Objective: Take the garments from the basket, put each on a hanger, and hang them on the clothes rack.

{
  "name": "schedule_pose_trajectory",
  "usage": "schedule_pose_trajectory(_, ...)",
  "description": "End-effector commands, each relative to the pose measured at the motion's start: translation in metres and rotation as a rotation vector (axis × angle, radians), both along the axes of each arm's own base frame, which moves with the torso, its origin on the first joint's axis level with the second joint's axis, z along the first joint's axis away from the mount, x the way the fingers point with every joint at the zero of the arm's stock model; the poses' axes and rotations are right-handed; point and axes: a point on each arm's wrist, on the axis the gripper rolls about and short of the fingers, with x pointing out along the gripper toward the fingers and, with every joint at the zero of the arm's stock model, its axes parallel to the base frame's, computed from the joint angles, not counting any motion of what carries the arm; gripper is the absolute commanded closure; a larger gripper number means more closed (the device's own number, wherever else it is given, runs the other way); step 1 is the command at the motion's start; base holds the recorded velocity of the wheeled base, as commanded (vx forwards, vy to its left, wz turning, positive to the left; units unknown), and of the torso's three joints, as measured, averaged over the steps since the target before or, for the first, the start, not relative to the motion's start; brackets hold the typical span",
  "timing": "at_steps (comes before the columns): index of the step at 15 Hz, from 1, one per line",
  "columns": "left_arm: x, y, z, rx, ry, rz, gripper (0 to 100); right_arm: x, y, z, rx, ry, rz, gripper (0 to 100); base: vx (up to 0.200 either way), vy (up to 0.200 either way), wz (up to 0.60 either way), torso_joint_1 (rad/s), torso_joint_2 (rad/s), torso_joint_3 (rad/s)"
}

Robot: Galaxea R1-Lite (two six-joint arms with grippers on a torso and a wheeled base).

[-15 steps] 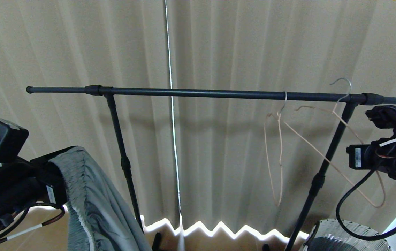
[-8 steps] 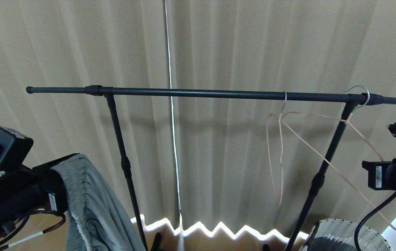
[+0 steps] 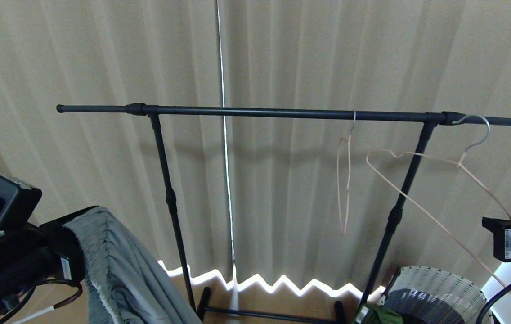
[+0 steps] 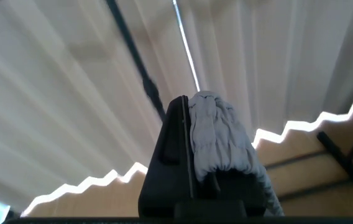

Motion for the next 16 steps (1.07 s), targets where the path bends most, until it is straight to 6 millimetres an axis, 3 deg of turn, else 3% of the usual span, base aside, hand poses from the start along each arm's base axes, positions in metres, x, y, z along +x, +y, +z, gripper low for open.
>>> schedule_pose_trajectory(1,0.0,0.002,-0.002,0.0,0.007,0.013,100,-0.012,0.0,0.005,0.0,-0.026,0.001,100,-0.2,0.0,0.0,-0.002,0.01,0.002)
schedule_pose_trajectory(4,0.001,0.005,-0.002,0.004,0.009,0.036,100,-0.019,-0.001,0.006,0.001,-0.029,0.001,100,-0.2,0.0,0.0,0.001,0.01,0.001)
schedule_pose_trajectory(10,0.001,0.007,-0.005,0.021,0.02,0.047,100,-0.02,0.001,0.009,0.026,-0.062,0.03,100,0.0,0.0,0.0,0.0,0.0,0.0)
schedule_pose_trajectory(14,0.001,0.005,0.005,0.012,-0.023,0.028,100,-0.027,0.004,0.02,0.066,-0.12,0.123,100,0.0,0.0,0.0,0.0,0.0,0.0)
schedule_pose_trajectory(16,0.013,-0.006,0.014,0.008,-0.021,-0.013,100,-0.027,0.009,0.022,0.097,-0.127,0.207,100,0.0,0.0,0.0,0.0,0.0,0.0)
